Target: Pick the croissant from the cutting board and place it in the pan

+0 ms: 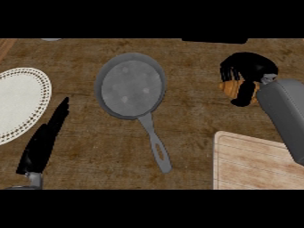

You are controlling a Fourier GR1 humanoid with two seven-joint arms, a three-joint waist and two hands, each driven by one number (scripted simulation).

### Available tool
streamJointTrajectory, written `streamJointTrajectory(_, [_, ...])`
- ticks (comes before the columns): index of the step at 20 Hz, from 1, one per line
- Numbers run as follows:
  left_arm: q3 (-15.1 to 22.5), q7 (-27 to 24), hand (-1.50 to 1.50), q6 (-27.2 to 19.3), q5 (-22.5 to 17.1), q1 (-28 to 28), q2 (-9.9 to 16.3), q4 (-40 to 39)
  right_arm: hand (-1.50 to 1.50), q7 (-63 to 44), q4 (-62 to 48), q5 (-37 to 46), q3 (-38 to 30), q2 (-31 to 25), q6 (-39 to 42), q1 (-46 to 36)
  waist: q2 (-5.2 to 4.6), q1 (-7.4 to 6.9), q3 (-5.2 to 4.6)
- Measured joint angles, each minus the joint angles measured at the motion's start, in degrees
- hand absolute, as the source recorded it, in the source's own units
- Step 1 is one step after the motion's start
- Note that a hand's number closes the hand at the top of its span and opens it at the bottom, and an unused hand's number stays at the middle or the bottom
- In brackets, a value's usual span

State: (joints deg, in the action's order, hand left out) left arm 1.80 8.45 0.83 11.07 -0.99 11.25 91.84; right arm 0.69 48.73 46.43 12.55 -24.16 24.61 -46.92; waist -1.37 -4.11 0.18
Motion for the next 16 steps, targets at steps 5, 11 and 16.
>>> streamJointTrajectory(5, [-0.5, -0.5, 0.00, 0.2, -0.2, -0.6, 0.3, -0.2, 1.50, 8.3, 1.5, -0.4, -3.4, 1.1, -13.1, -4.9, 0.19, 0.20, 0.01])
streamJointTrajectory(11, [-0.9, 0.1, 0.00, 0.5, -0.5, -1.4, 0.5, 1.2, 1.50, 16.5, -3.9, -0.9, -5.8, 6.1, -22.4, -11.8, 0.50, 0.81, -0.09])
streamJointTrajectory(16, [-1.5, -0.7, 0.00, 0.4, -0.4, -1.0, 0.3, -0.4, 1.50, 18.0, -10.8, -2.9, -7.9, 12.6, -23.5, -18.9, 0.63, 1.32, -0.17])
